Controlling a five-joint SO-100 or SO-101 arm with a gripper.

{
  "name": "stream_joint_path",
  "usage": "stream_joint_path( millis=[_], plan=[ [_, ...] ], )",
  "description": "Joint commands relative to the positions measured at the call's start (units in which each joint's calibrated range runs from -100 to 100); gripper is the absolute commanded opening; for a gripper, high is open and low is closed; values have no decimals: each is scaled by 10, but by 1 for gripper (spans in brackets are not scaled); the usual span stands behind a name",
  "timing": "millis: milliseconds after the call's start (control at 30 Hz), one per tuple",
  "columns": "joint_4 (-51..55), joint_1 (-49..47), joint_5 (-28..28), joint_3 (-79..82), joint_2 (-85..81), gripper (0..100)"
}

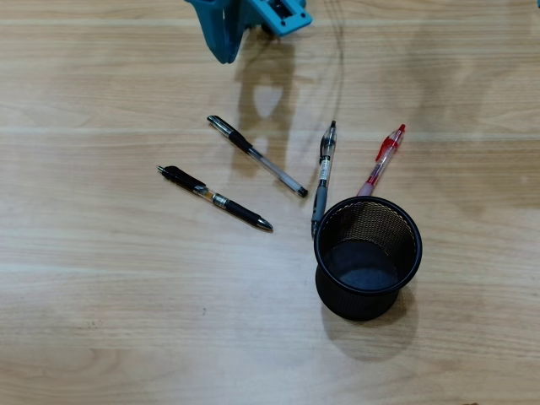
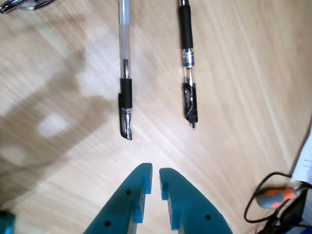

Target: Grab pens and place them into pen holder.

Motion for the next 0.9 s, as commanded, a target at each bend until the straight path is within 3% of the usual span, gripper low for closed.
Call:
stream_joint_path(
  millis=[0,633,867],
  plan=[
    [42,5,-4,-131,105,3],
    [3,24,-28,-351,479,3],
    [5,22,-28,-449,557,10]
  ],
)
